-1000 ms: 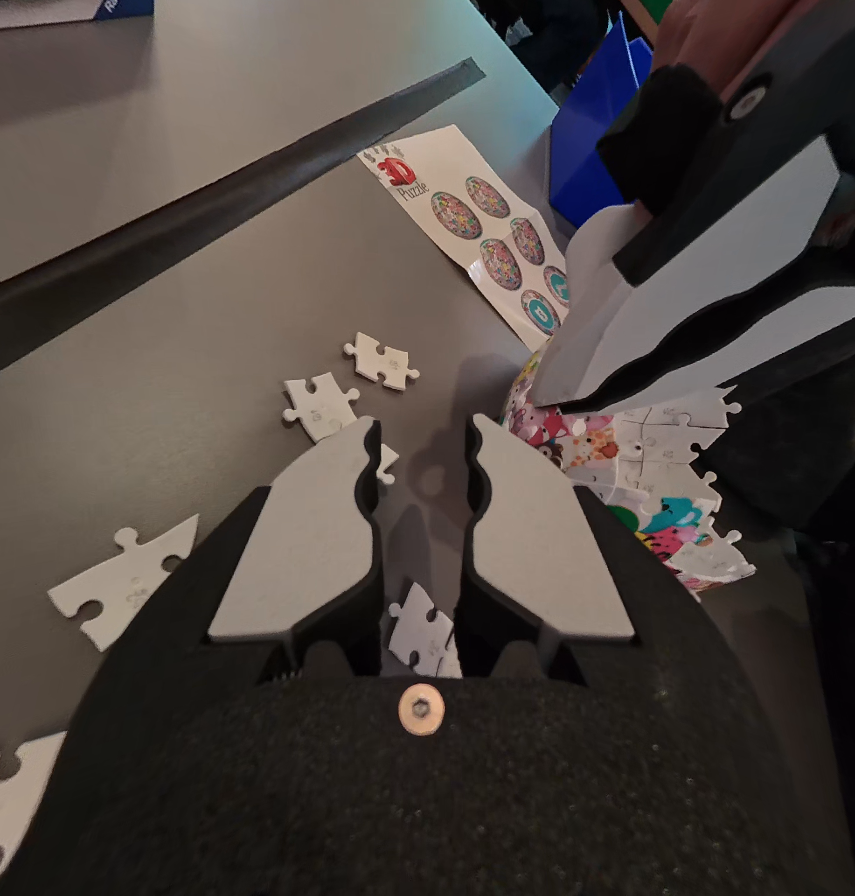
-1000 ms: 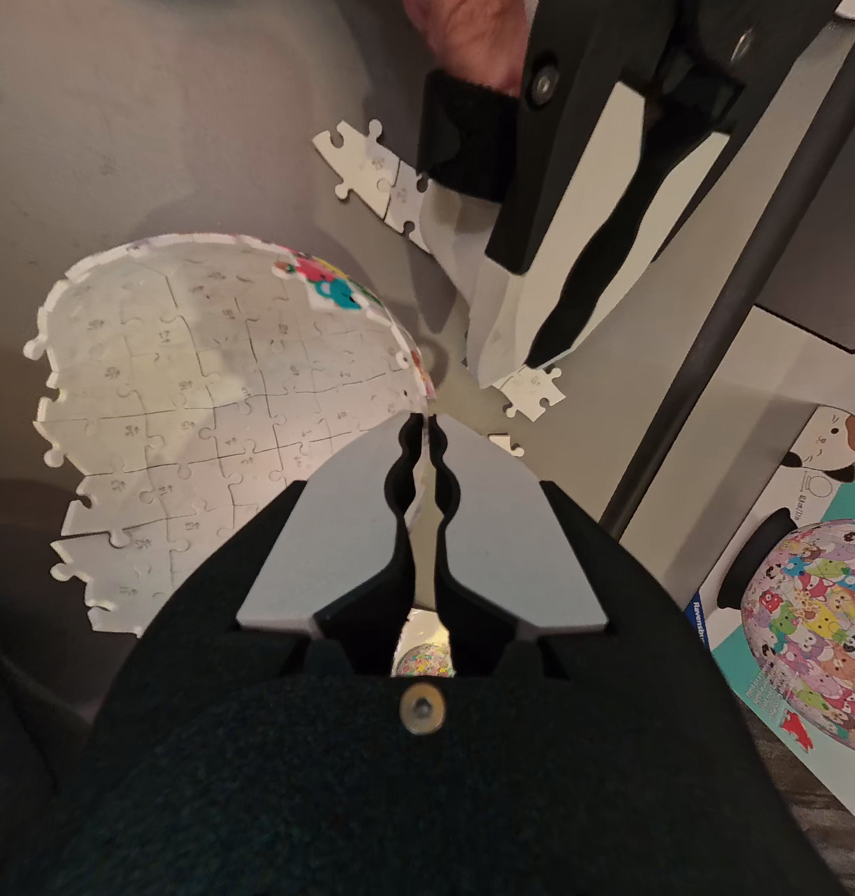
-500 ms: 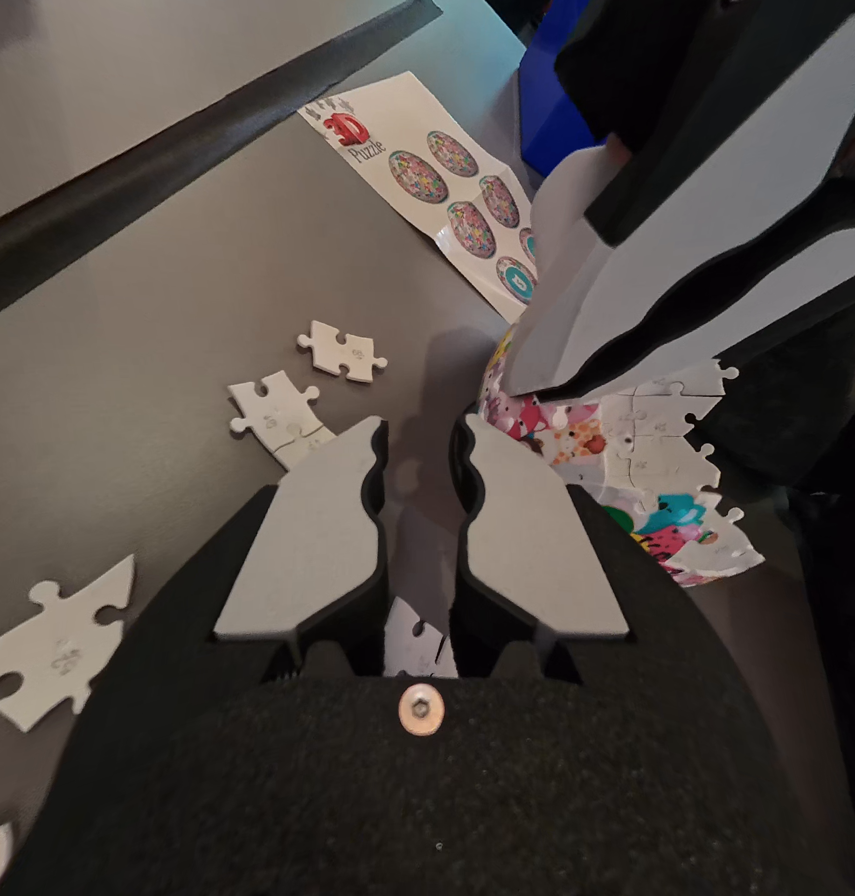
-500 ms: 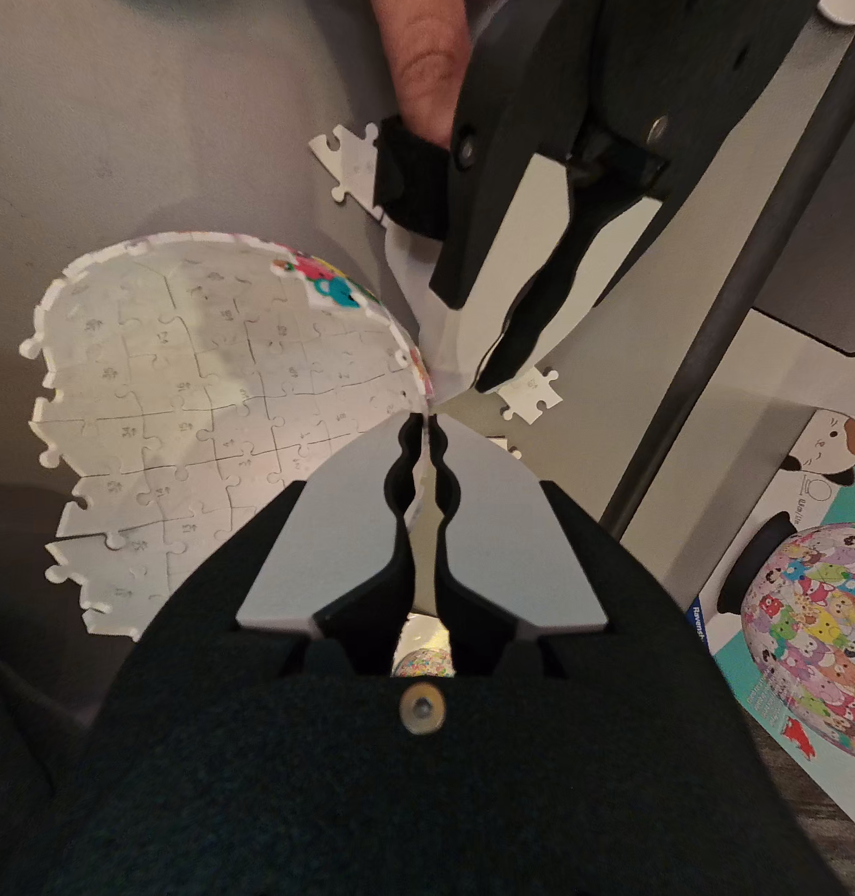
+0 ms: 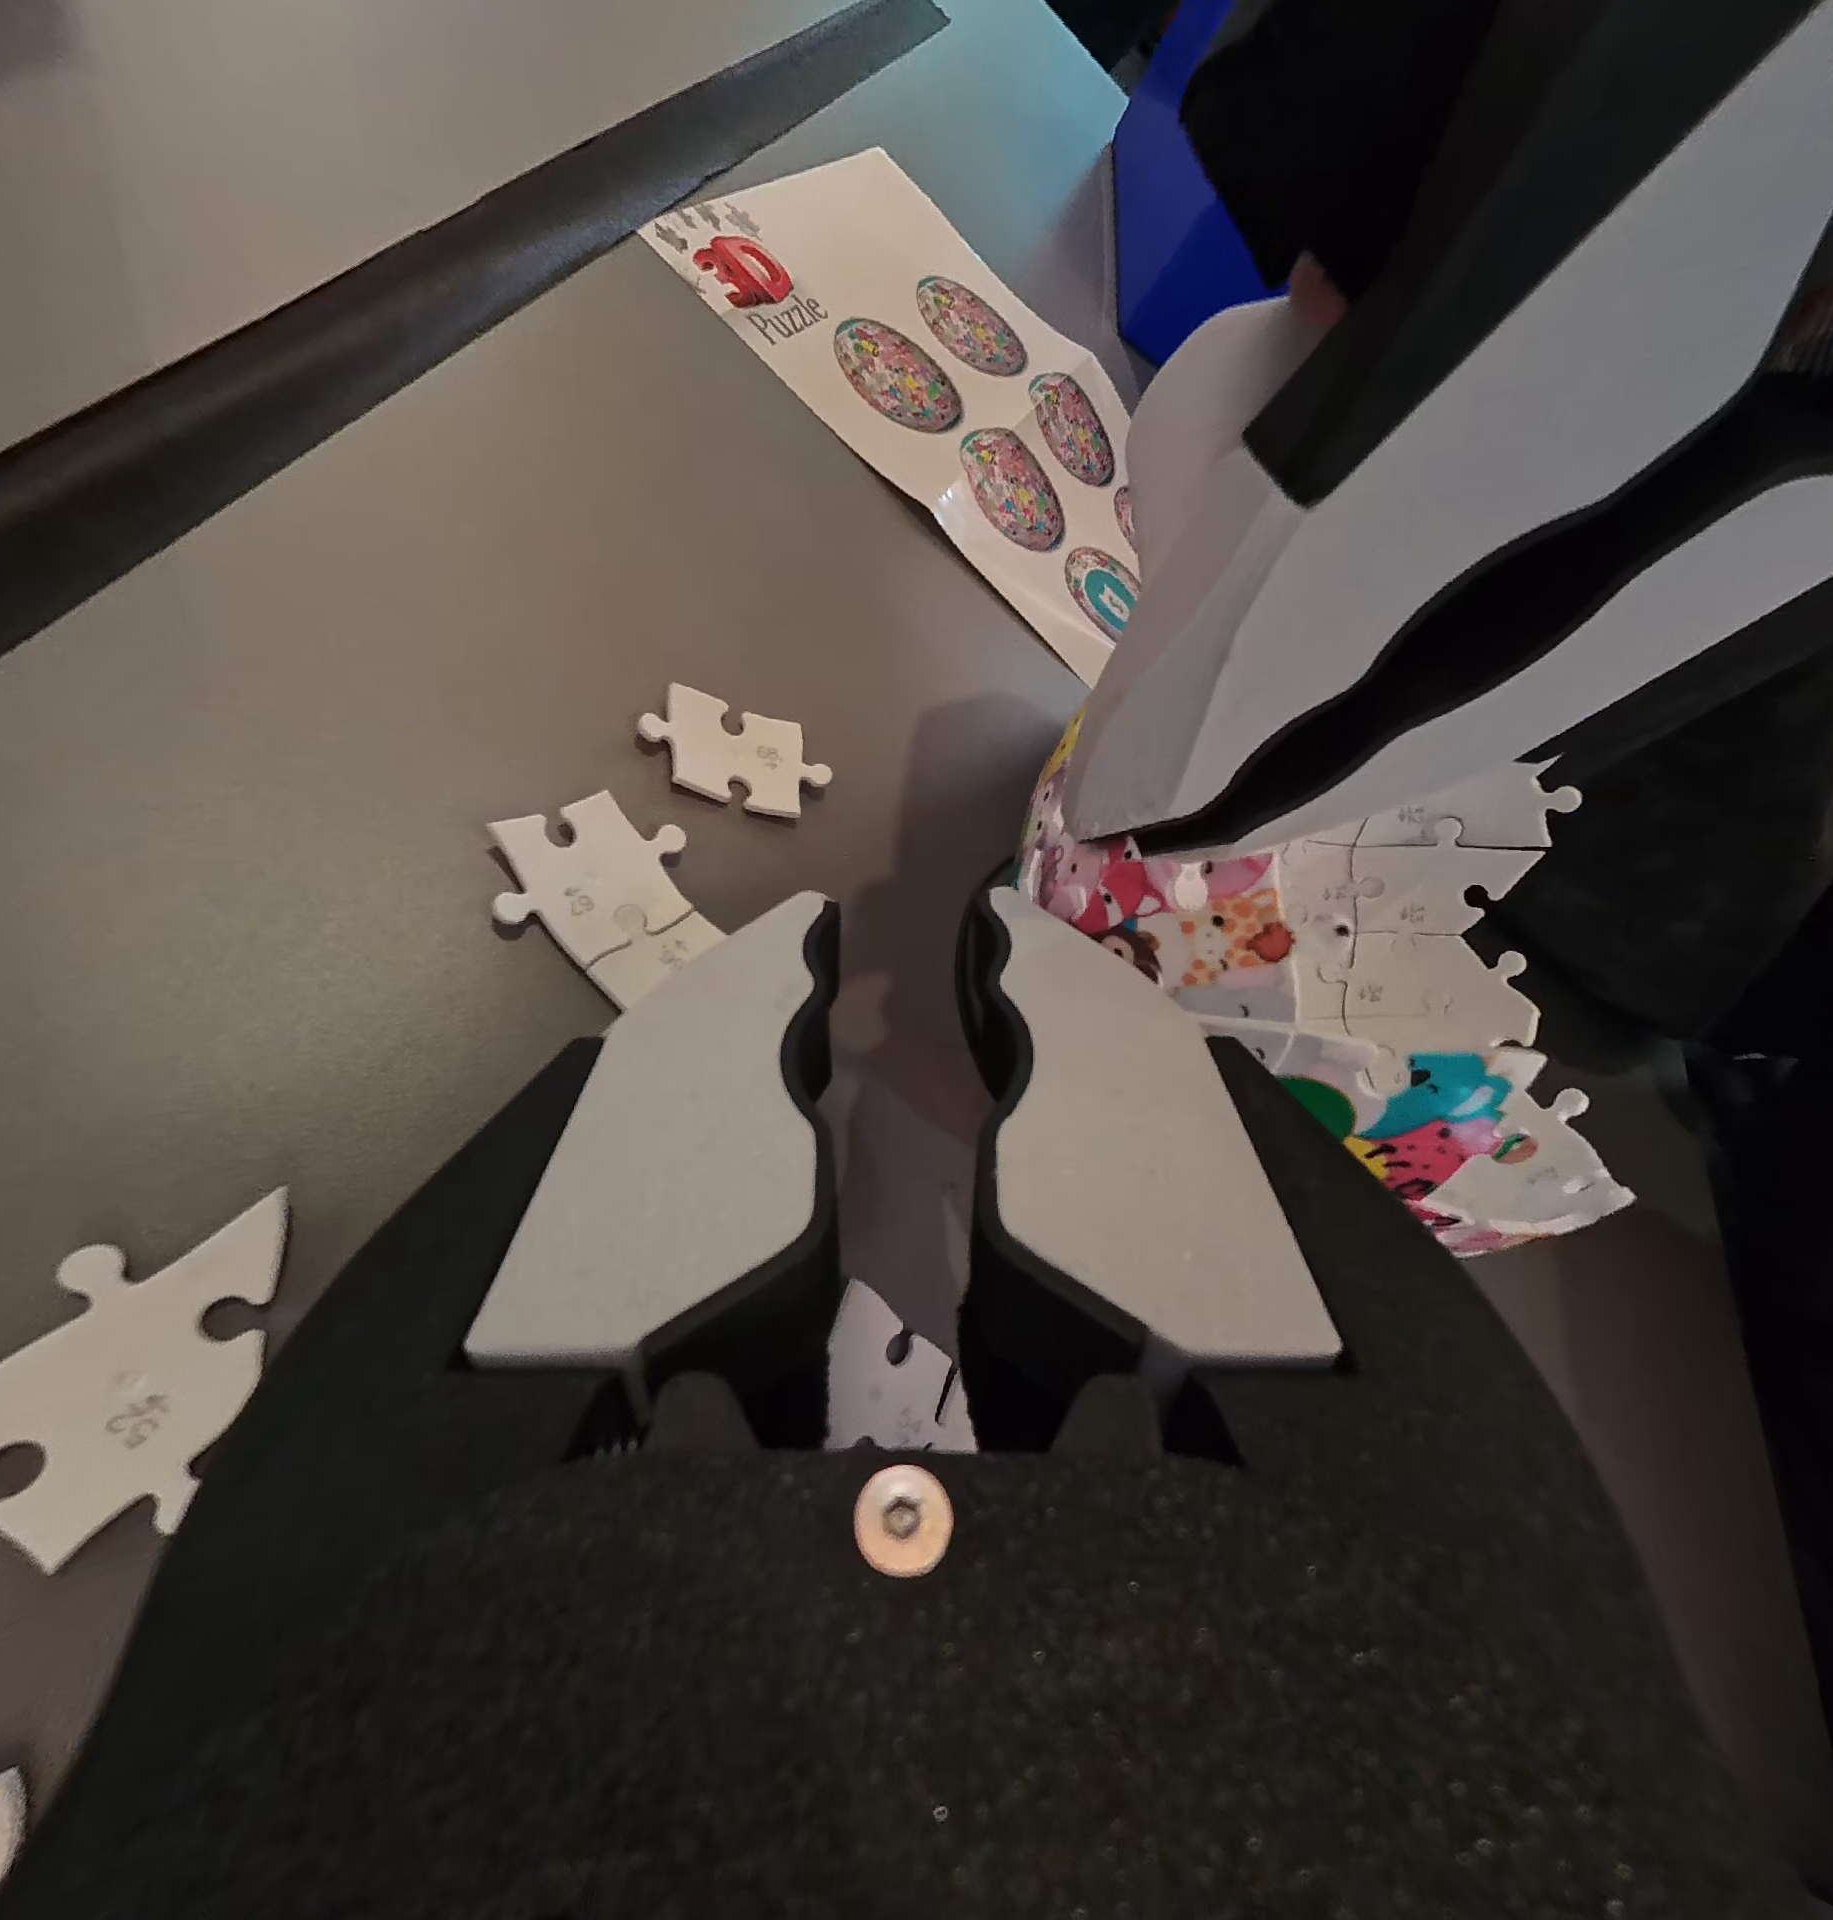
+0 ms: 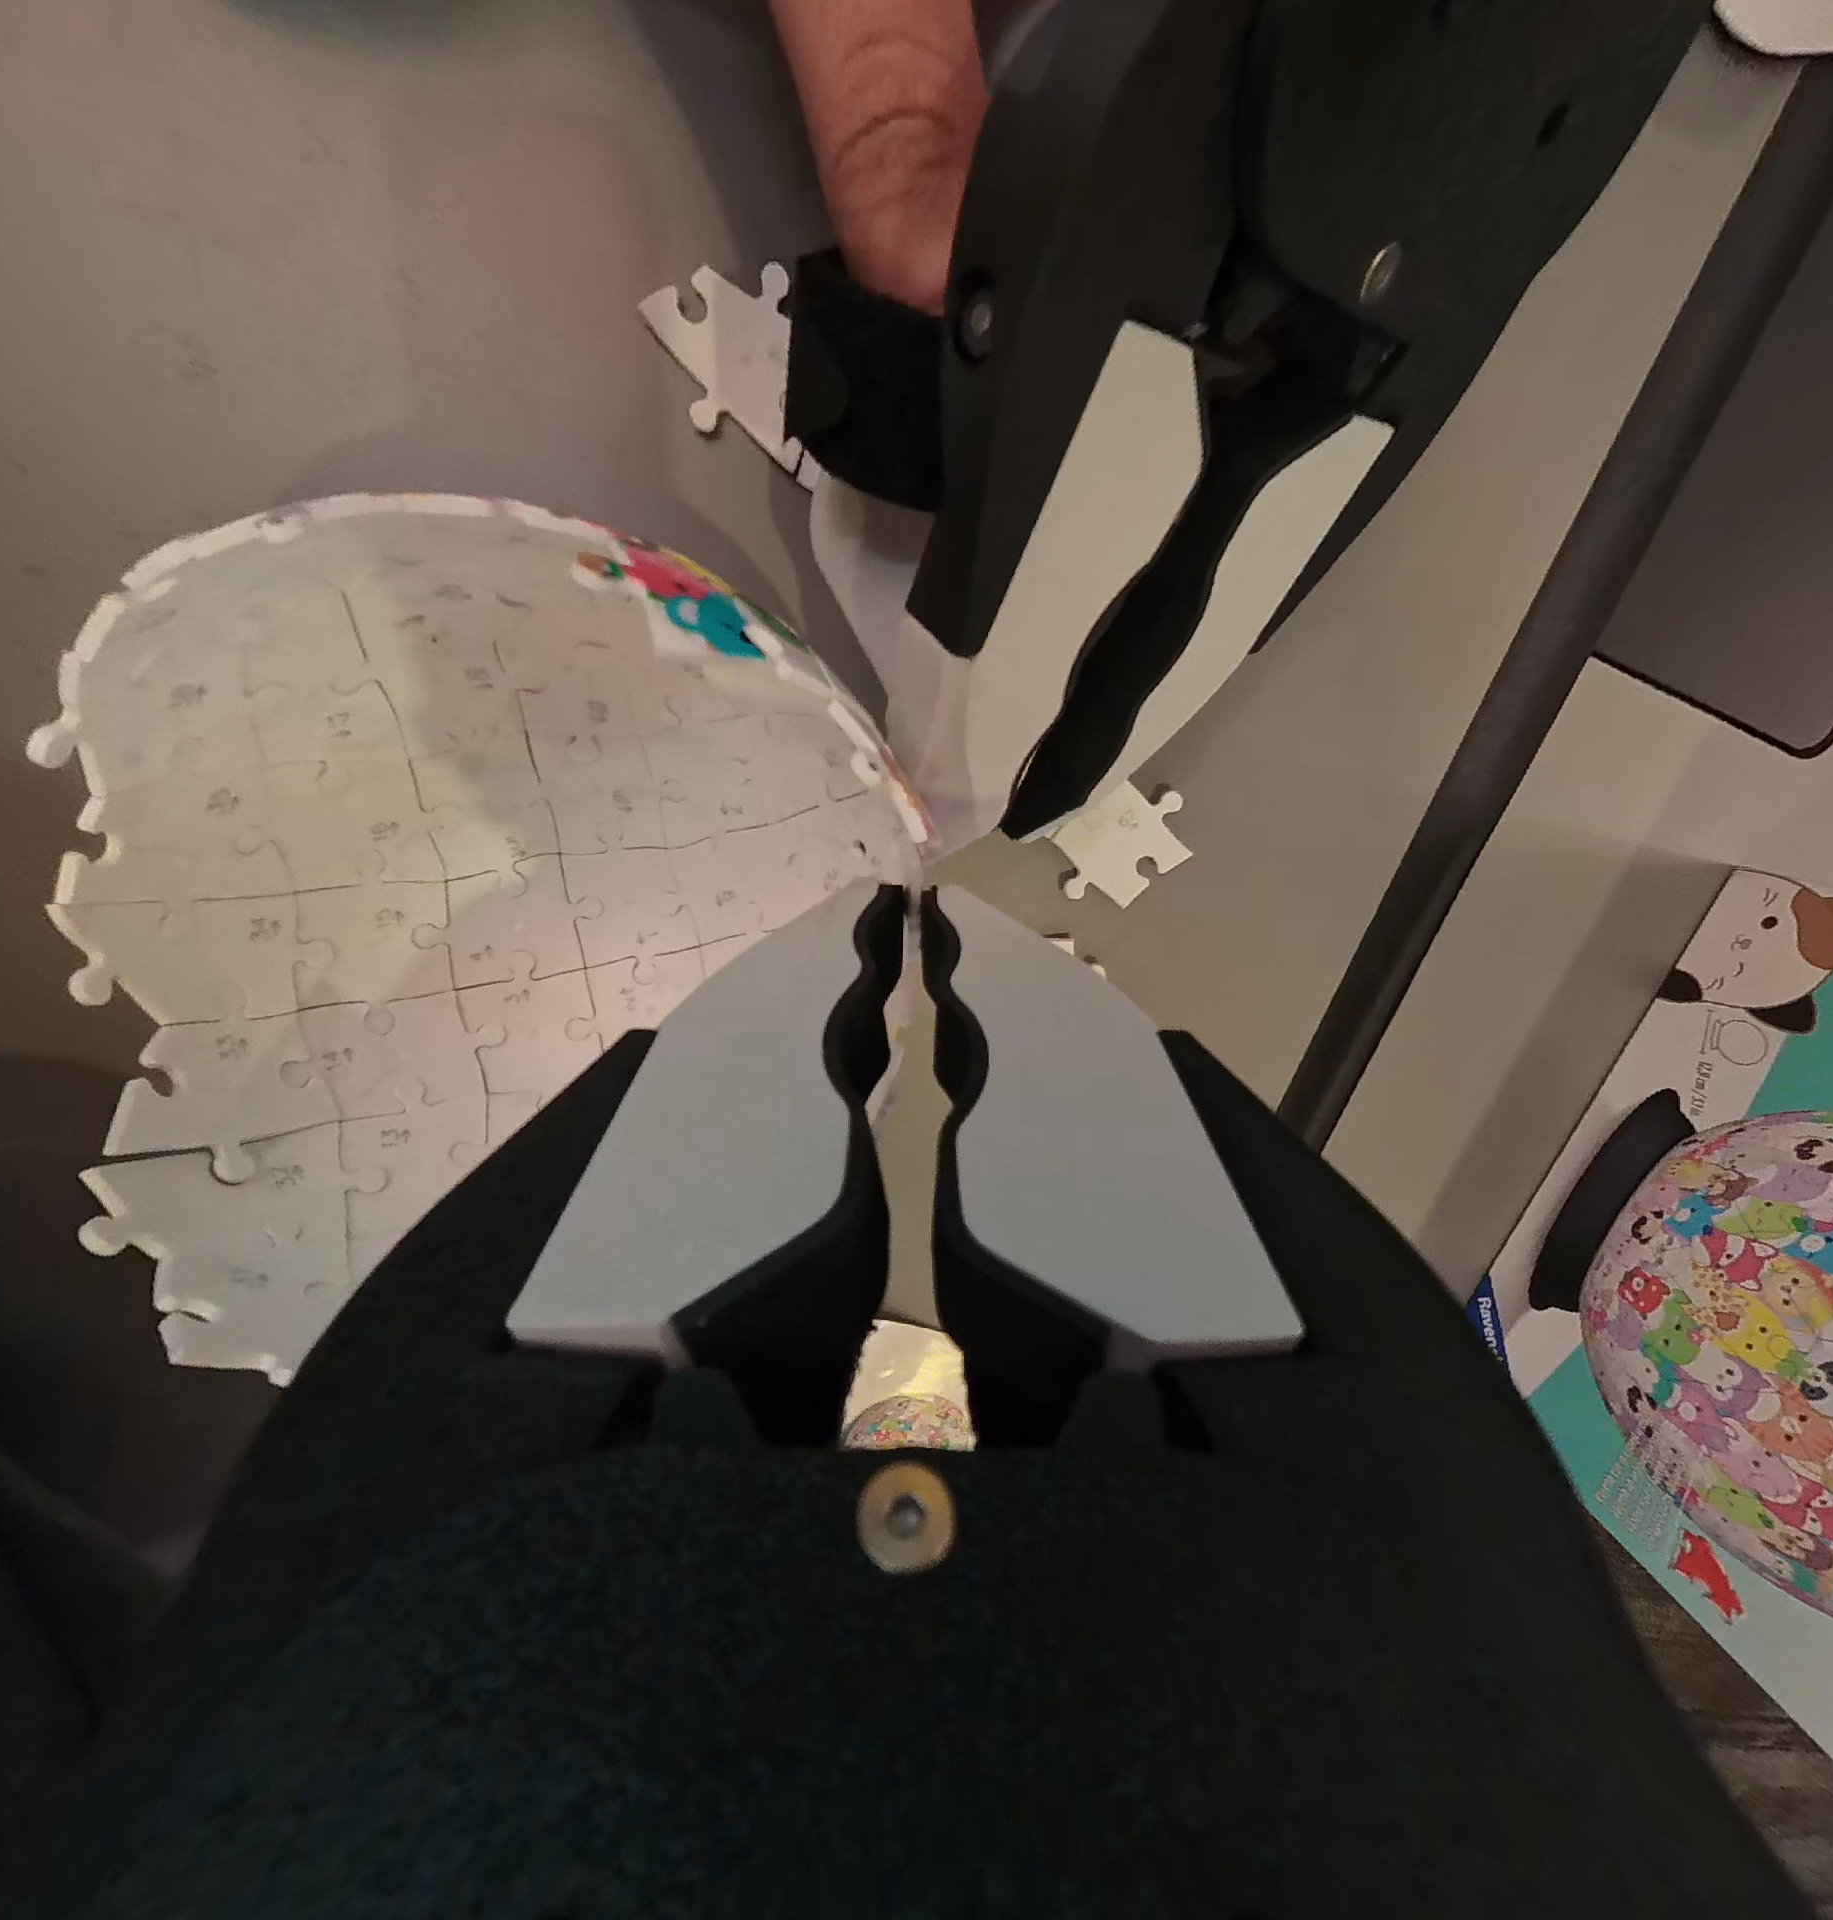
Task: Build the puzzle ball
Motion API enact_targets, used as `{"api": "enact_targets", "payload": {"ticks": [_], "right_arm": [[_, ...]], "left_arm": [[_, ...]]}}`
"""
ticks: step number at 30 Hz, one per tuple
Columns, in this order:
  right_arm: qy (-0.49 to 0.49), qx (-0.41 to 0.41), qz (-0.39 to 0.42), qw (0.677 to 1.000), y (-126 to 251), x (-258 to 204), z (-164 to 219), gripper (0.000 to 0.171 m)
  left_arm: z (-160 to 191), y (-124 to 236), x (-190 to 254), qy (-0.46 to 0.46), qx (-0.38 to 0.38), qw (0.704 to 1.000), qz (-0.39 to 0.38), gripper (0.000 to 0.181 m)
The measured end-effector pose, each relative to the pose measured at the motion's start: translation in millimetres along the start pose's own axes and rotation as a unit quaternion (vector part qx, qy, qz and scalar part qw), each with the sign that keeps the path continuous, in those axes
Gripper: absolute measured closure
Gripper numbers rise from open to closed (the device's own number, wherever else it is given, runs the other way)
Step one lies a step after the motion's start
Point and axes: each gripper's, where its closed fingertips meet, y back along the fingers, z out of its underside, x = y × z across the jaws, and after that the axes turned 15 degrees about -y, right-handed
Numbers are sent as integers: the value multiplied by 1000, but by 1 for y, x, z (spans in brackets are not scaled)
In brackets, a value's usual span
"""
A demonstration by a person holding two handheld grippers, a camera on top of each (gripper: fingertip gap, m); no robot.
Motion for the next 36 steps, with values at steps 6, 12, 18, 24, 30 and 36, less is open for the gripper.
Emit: {"api": "enact_targets", "payload": {"ticks": [6,12,18,24,30,36], "right_arm": [[-1,-1,2,1000,0,1,1,168],[0,0,1,1000,0,1,0,168],[12,5,0,1000,-1,1,-1,168],[33,8,7,999,-1,1,-1,168],[30,10,4,999,-1,1,-1,168],[29,13,3,999,-1,1,-2,168]], "left_arm": [[-10,8,-3,-9,28,999,-14,158],[-19,13,4,-24,52,998,0,158],[-18,11,6,-30,48,998,2,165],[-18,11,6,-28,48,998,5,164],[-18,12,7,-33,48,998,5,165],[-11,10,1,-20,34,999,2,162]]}}
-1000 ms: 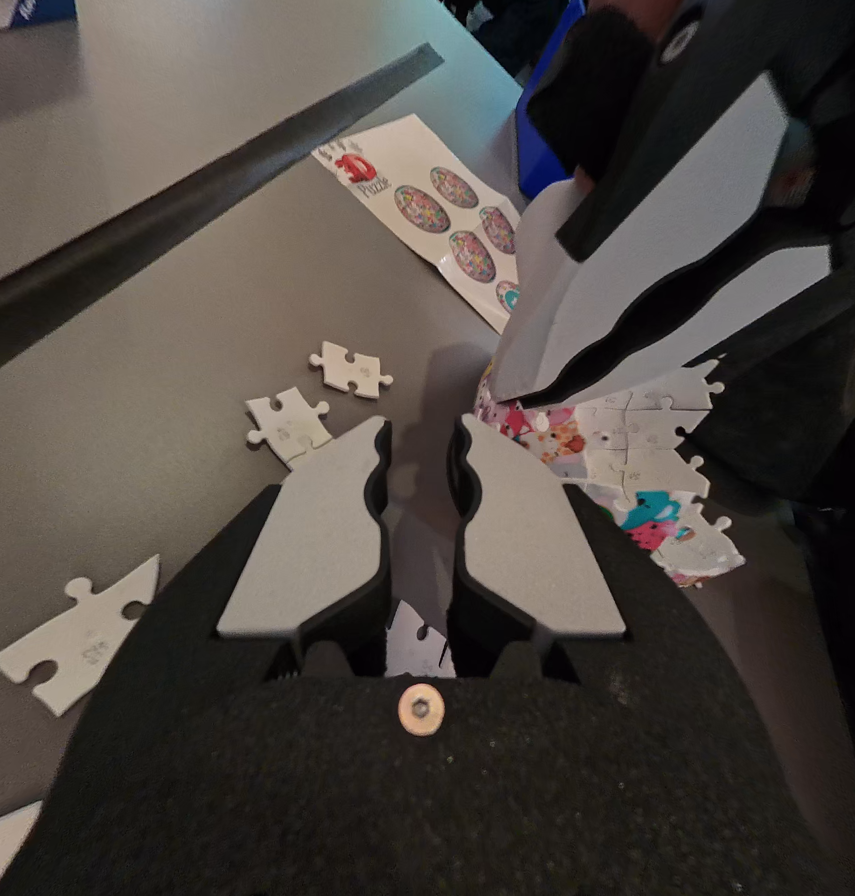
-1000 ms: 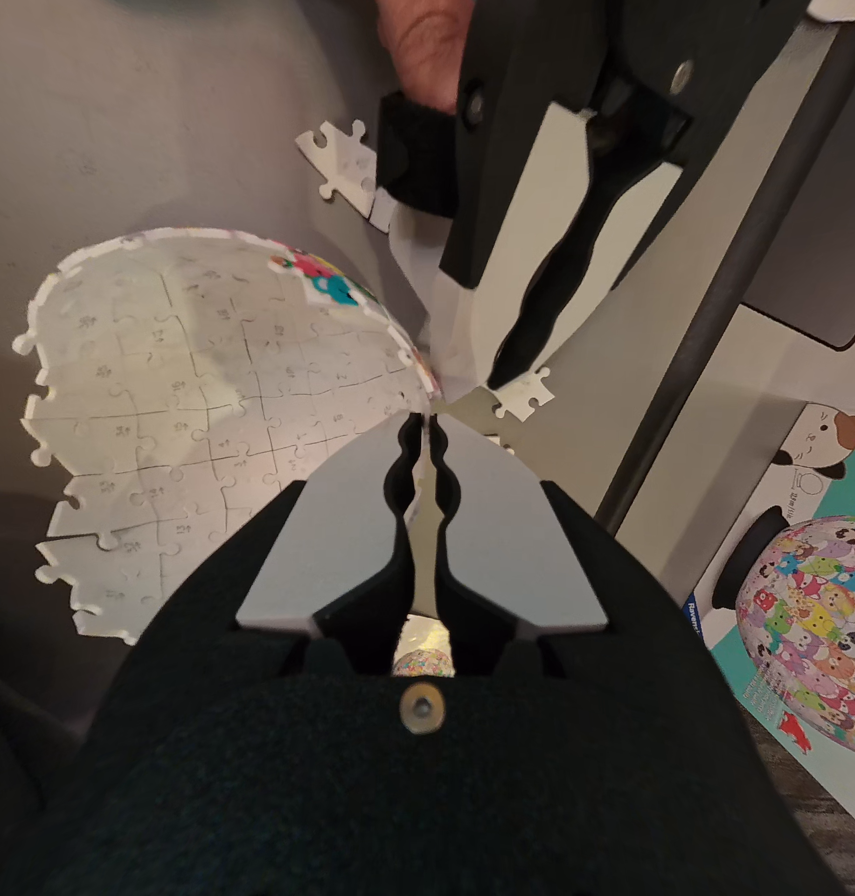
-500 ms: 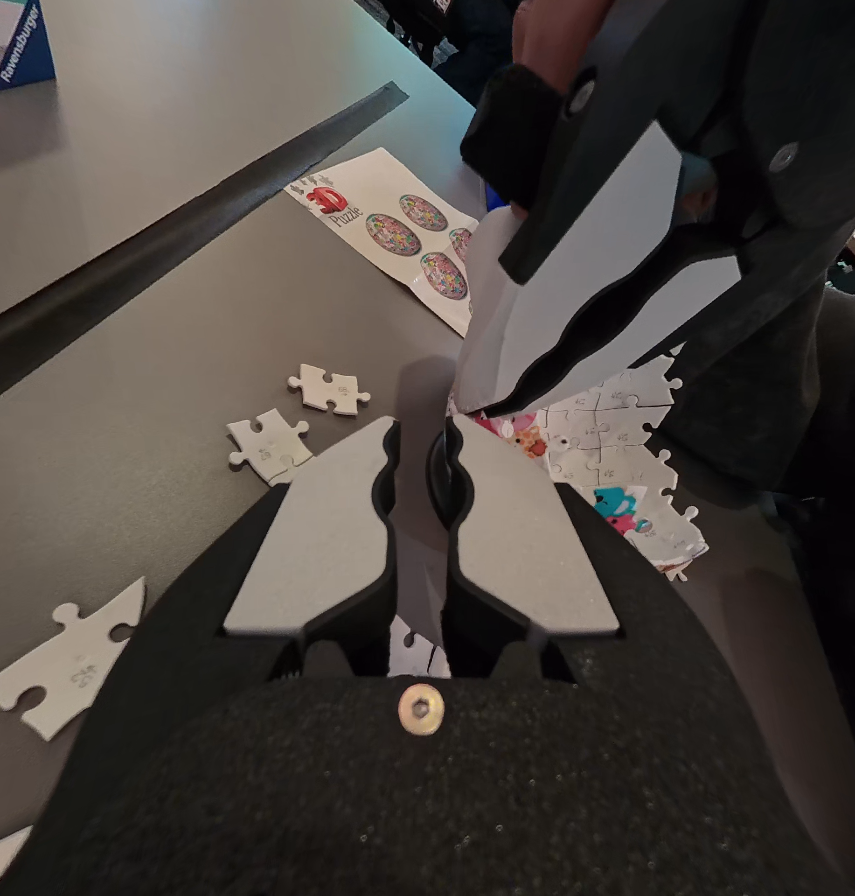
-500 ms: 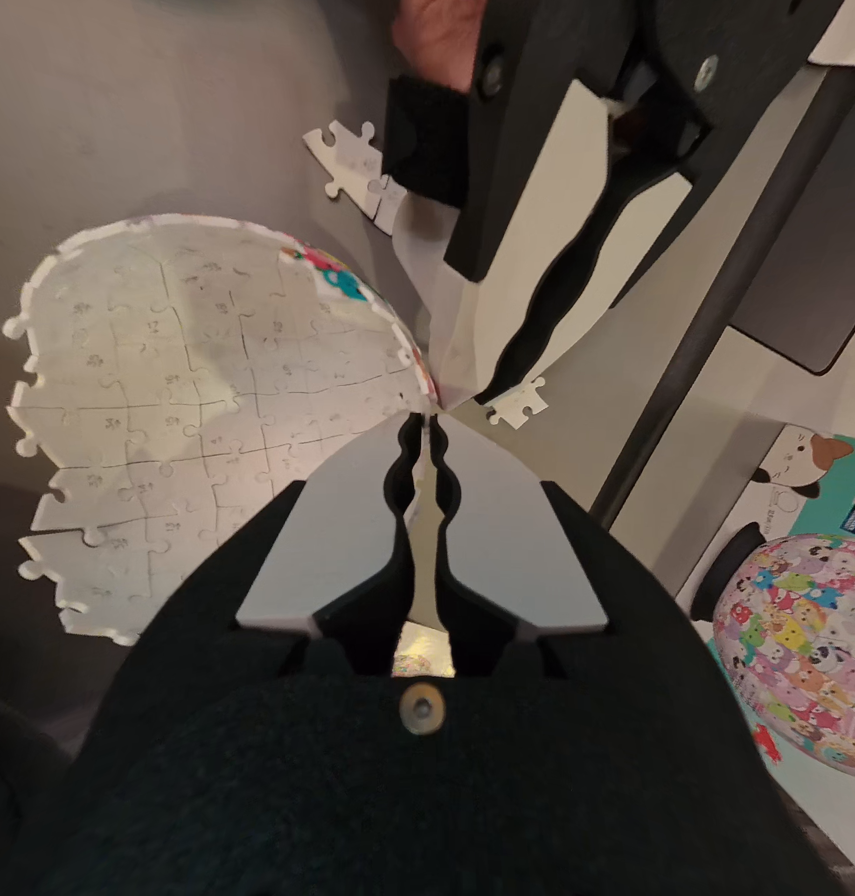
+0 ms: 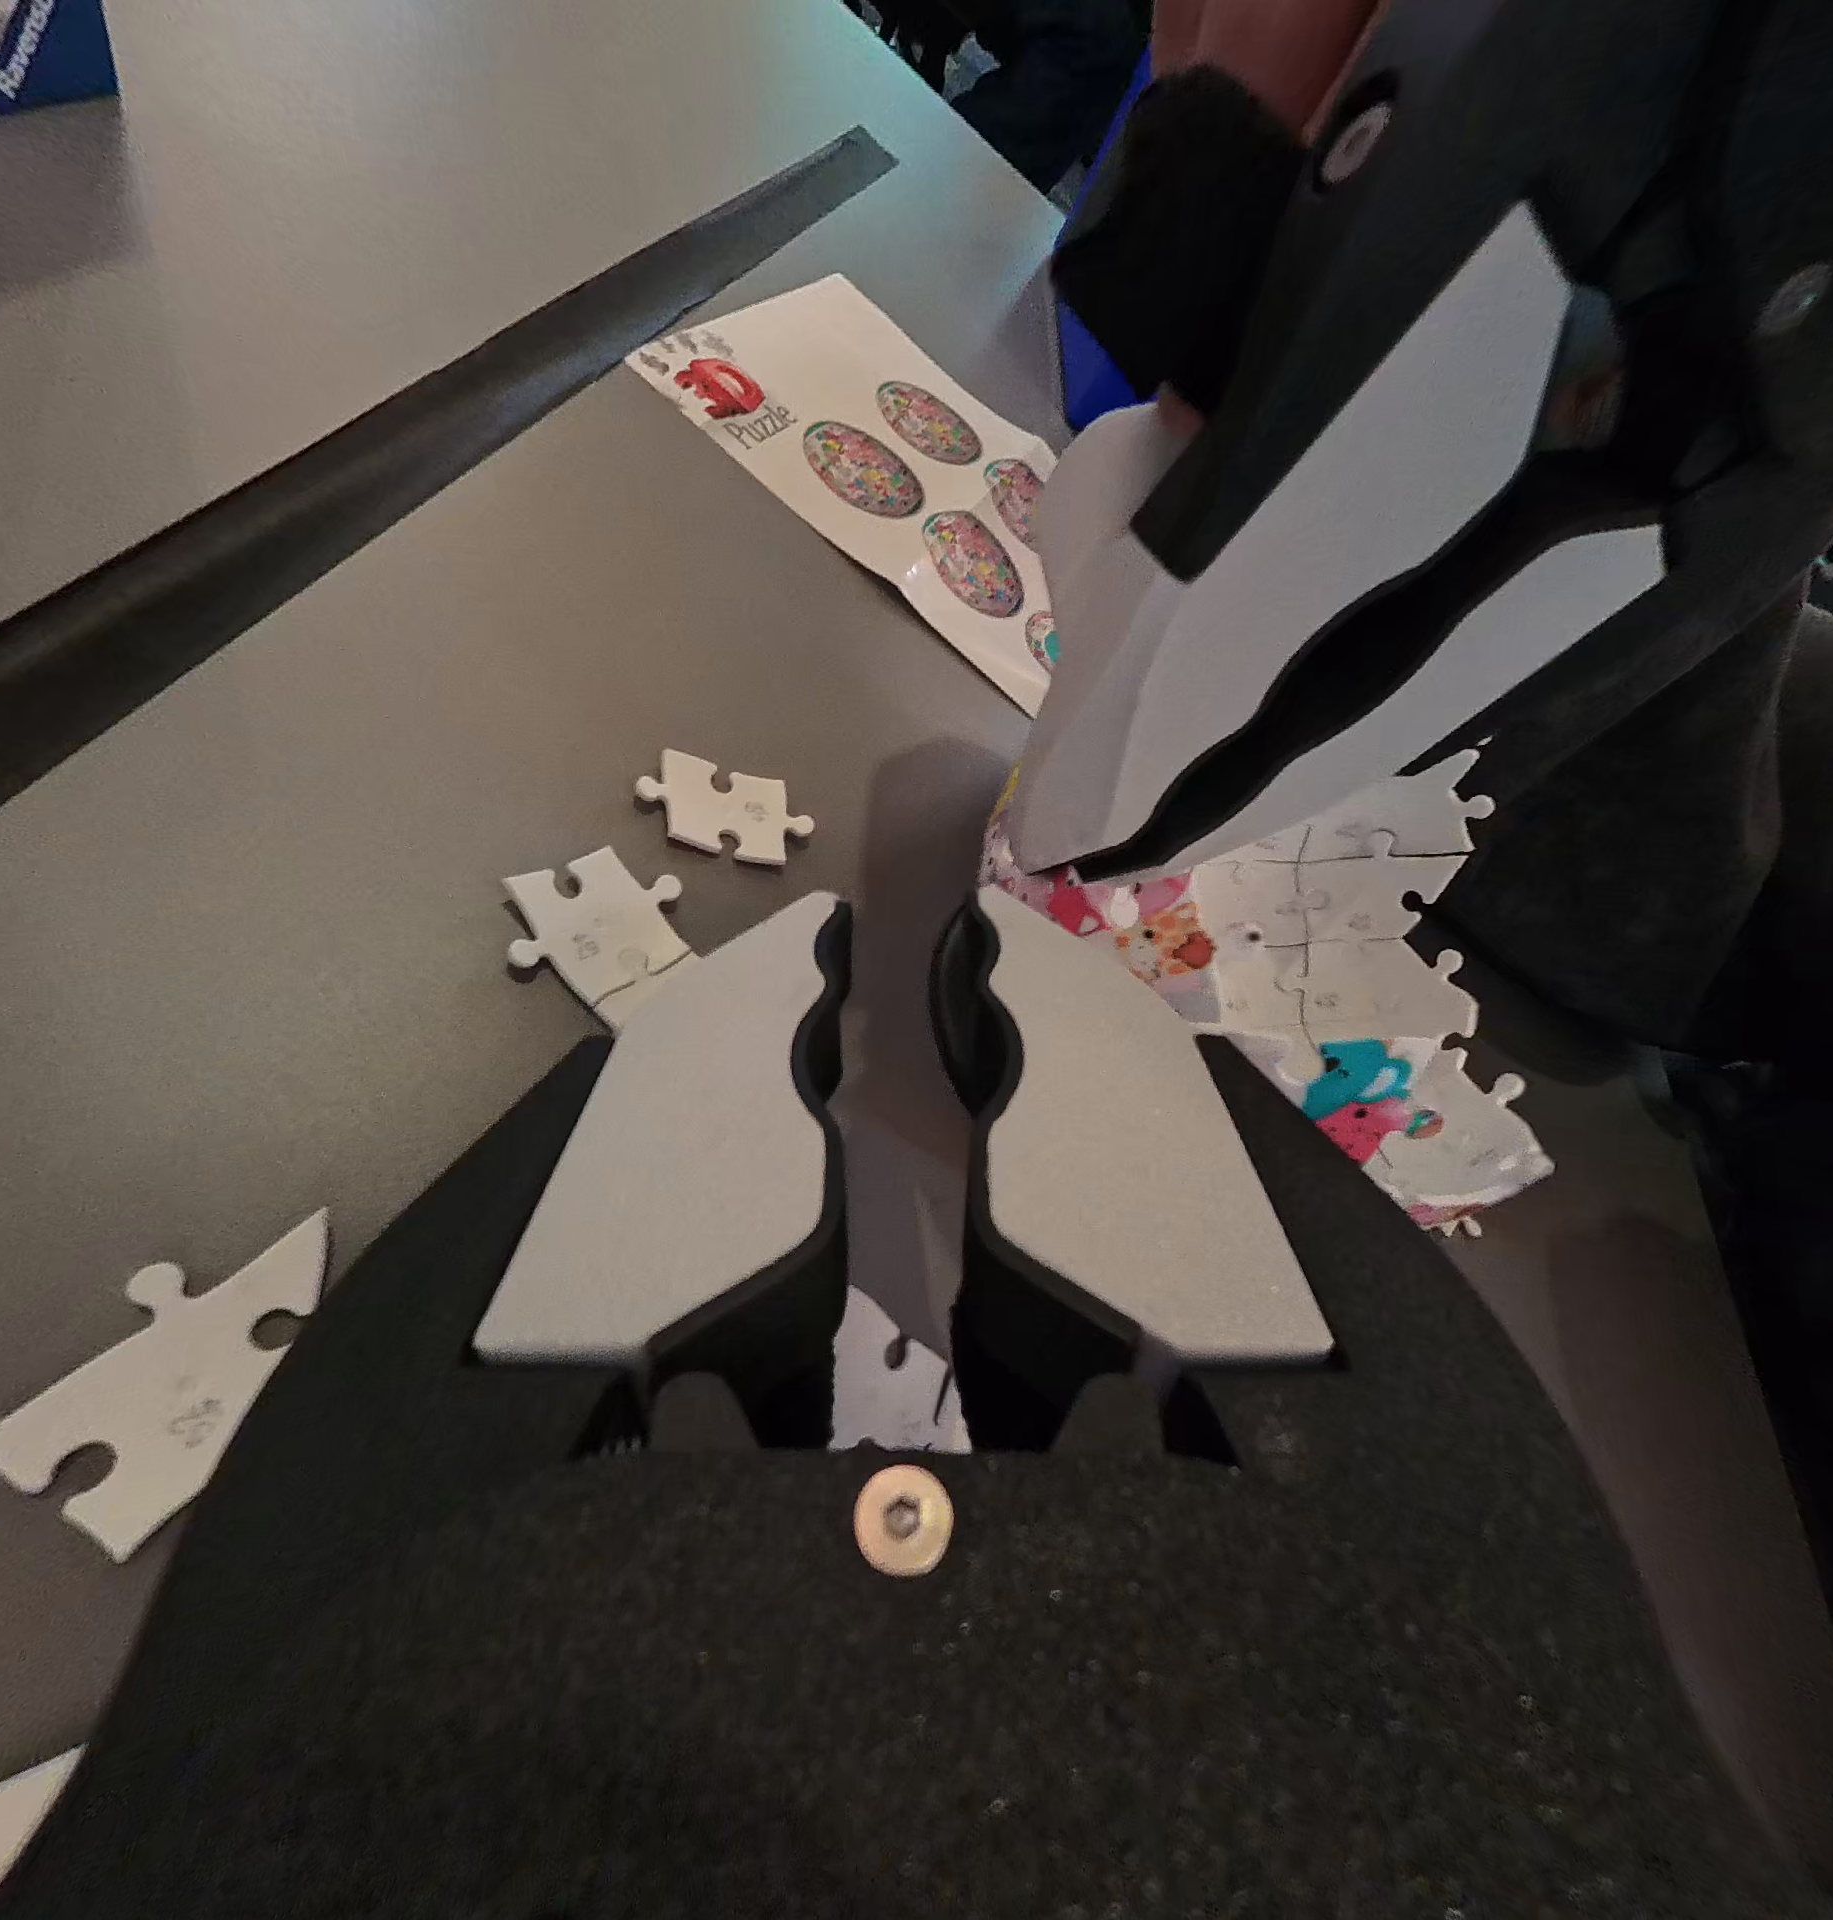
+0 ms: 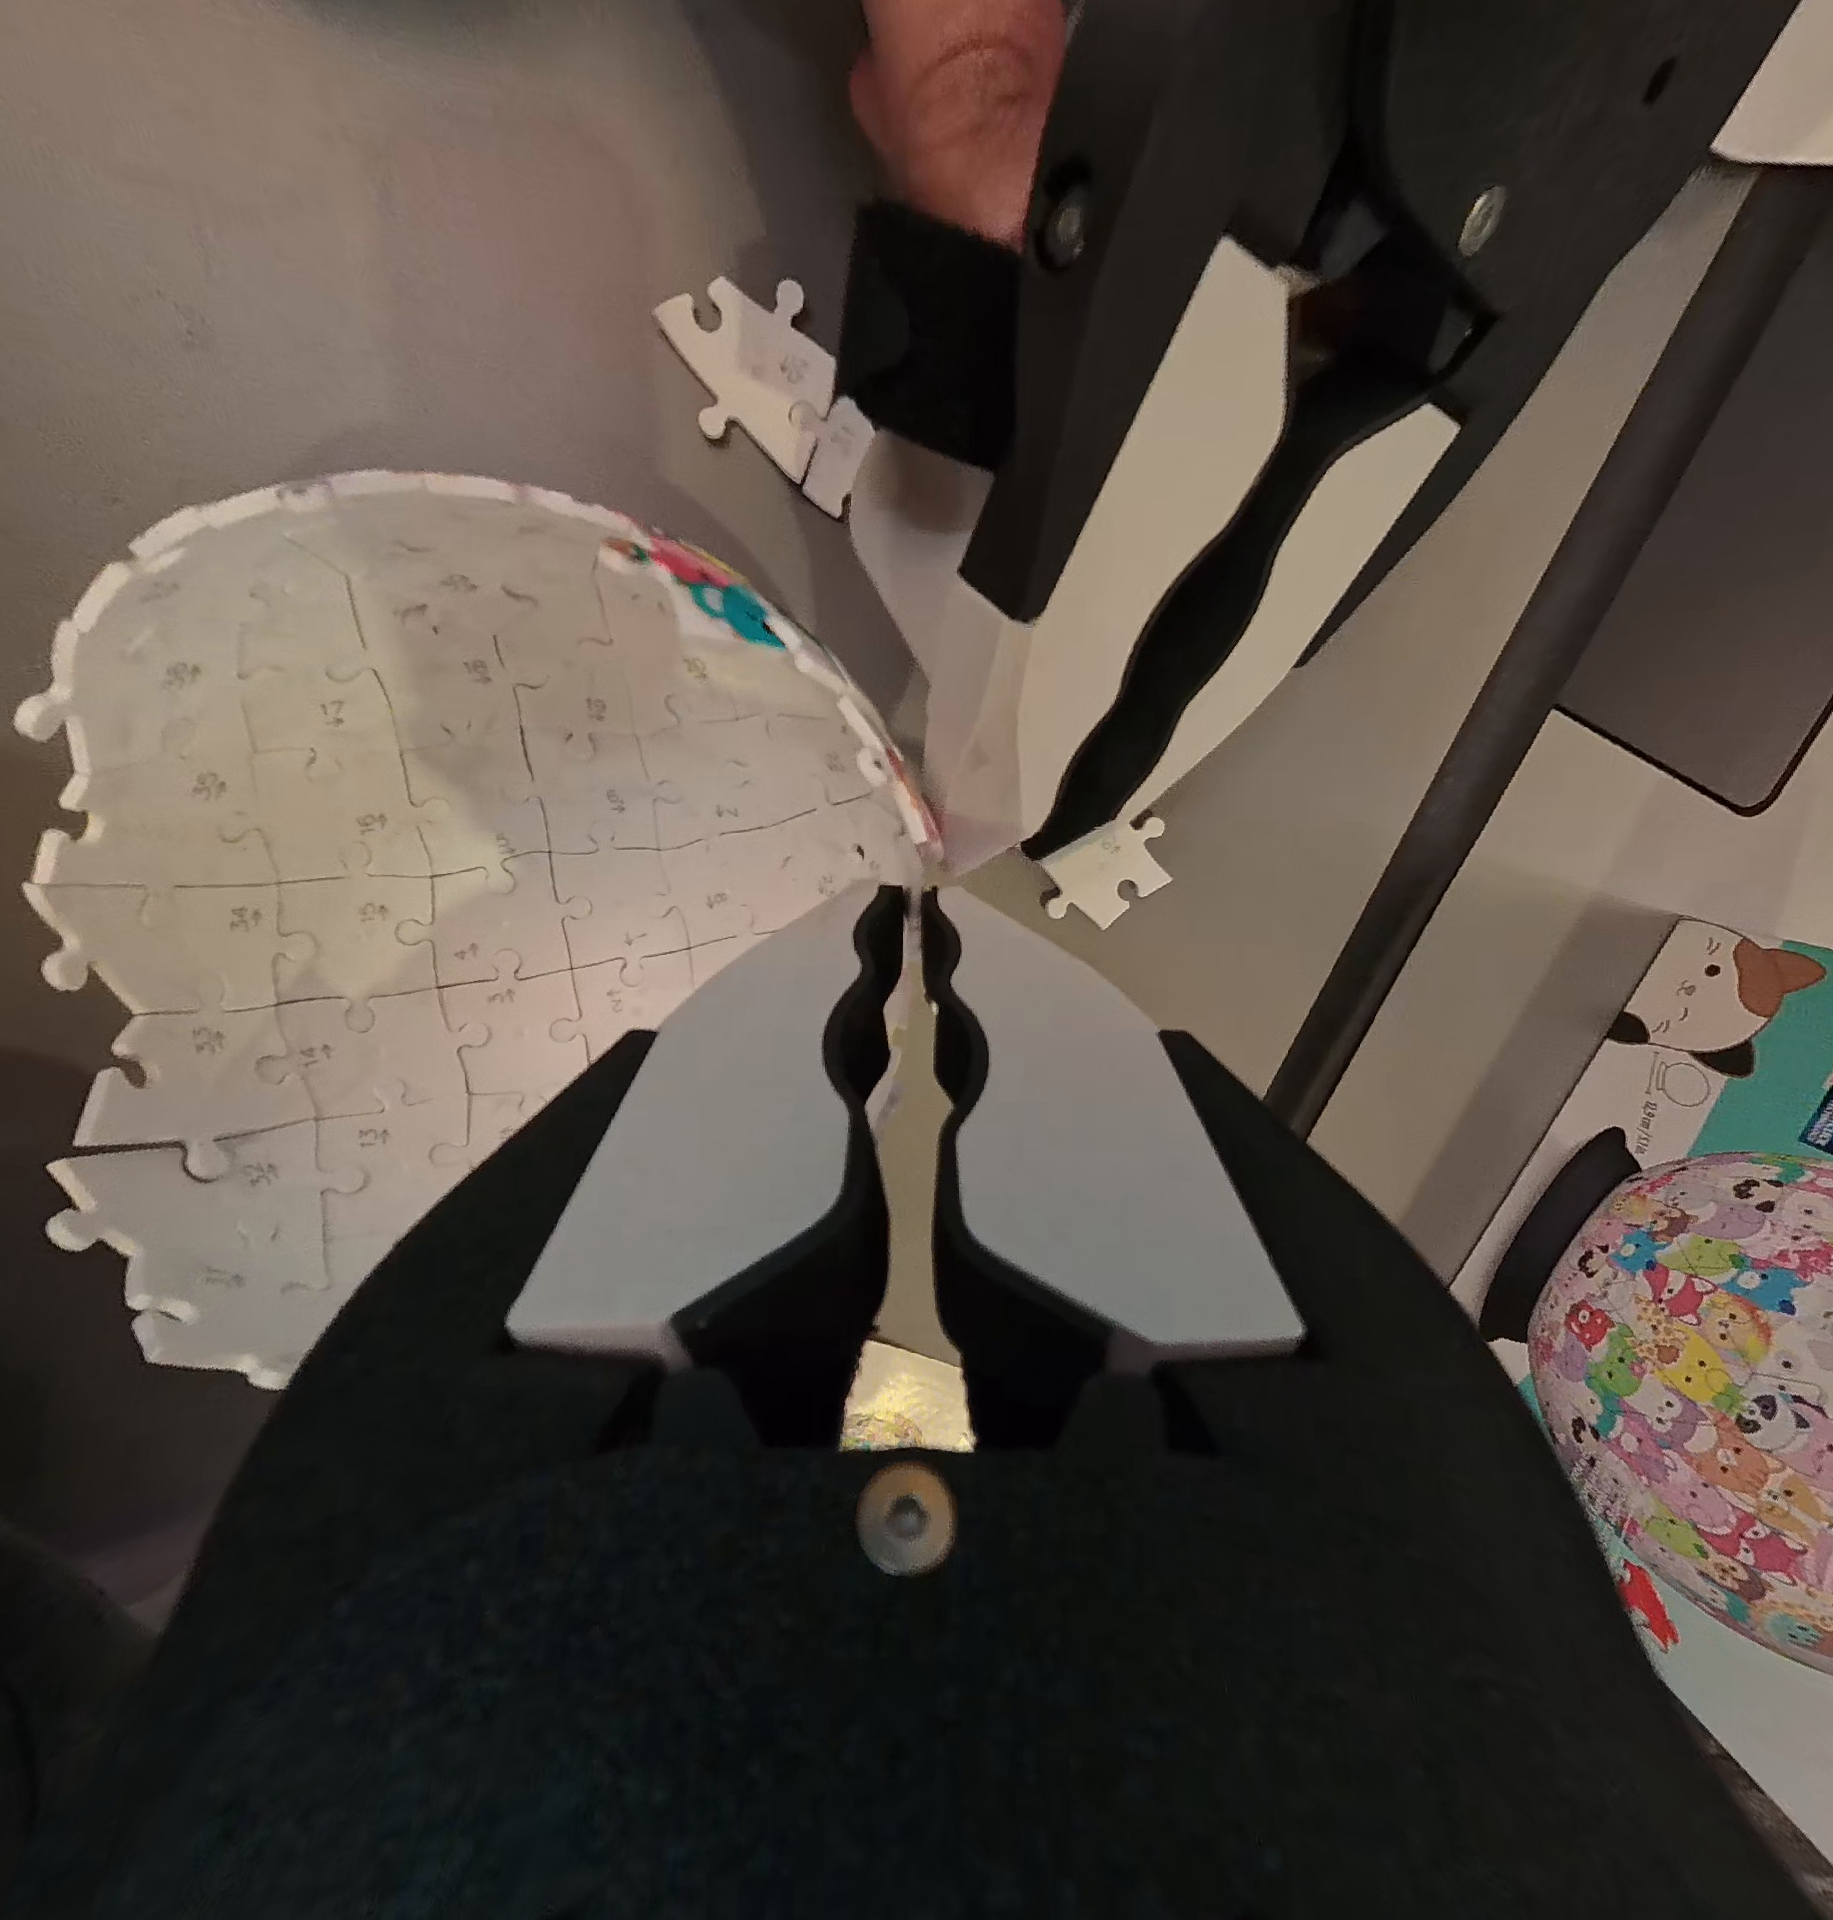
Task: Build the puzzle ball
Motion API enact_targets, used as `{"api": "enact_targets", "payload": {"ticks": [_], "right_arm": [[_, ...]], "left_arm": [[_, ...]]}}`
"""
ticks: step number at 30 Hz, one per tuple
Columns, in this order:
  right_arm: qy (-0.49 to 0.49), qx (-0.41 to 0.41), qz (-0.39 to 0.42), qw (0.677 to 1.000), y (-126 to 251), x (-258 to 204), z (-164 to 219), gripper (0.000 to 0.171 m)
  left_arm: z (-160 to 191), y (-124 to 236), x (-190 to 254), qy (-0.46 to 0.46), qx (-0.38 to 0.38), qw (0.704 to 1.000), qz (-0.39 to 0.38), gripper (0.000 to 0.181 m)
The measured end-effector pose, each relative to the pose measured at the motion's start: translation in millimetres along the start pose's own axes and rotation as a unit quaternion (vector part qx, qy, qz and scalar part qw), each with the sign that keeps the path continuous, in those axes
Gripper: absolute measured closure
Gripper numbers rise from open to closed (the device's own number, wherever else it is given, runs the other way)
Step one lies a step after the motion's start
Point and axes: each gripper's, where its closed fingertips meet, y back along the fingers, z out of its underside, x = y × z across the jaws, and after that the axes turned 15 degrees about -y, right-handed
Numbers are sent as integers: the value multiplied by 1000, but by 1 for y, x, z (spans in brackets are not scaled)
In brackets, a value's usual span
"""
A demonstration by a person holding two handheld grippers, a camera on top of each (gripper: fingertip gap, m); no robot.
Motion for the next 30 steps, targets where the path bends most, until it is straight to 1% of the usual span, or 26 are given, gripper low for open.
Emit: {"api": "enact_targets", "payload": {"ticks": [9,19,30], "right_arm": [[-3,11,-9,1000,-1,0,-1,168],[-9,10,-13,1000,-3,0,0,167],[-10,-4,-4,1000,-4,0,-1,166]], "left_arm": [[9,-12,-4,-16,-42,999,-3,162],[0,-7,-2,-17,-19,1000,3,162],[3,-8,-2,-14,-22,1000,6,162]]}}
